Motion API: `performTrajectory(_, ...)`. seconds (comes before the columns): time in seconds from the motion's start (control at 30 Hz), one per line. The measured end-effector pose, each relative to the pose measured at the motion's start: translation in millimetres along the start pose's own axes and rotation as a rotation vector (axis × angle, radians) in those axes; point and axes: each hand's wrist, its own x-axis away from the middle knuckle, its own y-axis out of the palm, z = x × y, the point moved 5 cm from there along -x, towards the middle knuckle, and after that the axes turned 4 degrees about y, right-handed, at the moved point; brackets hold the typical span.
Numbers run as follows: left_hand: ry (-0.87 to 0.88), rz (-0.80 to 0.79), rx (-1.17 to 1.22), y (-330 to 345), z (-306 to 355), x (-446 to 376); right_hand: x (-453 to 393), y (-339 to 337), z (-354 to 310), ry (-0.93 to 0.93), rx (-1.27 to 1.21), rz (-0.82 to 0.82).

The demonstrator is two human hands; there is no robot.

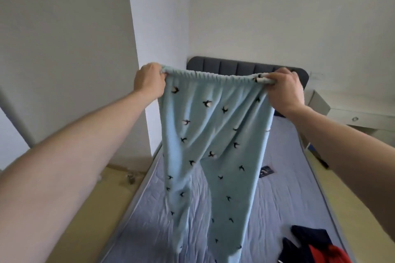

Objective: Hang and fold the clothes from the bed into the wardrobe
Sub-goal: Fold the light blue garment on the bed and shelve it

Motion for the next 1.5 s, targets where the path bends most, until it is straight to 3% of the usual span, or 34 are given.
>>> performTrajectory(0.2,0.256,0.321,0.222,-82,49,-49,-47,-83,-17,-0.06,-0.133,0.324)
performTrajectory(0.37,0.348,0.309,0.257,-84,53,-11,-12,-86,-5,-0.099,-0.205,0.298)
performTrajectory(0.6,0.26,-0.141,0.132,18,-9,120,115,2,46,-0.133,-0.195,-0.056)
performTrajectory(0.77,0.202,-0.607,0.042,140,-66,263,247,96,101,-0.066,-0.187,-0.467)
performTrajectory(0.93,0.161,-0.916,-0.064,240,-100,406,375,181,156,0.079,-0.089,-0.884)
performTrajectory(1.13,-0.027,-1.151,-0.088,326,-121,539,508,257,201,0.179,-0.001,-1.283)
performTrajectory(1.5,-0.316,-1.453,0.006,426,-153,705,683,324,263,0.359,0.188,-1.67)
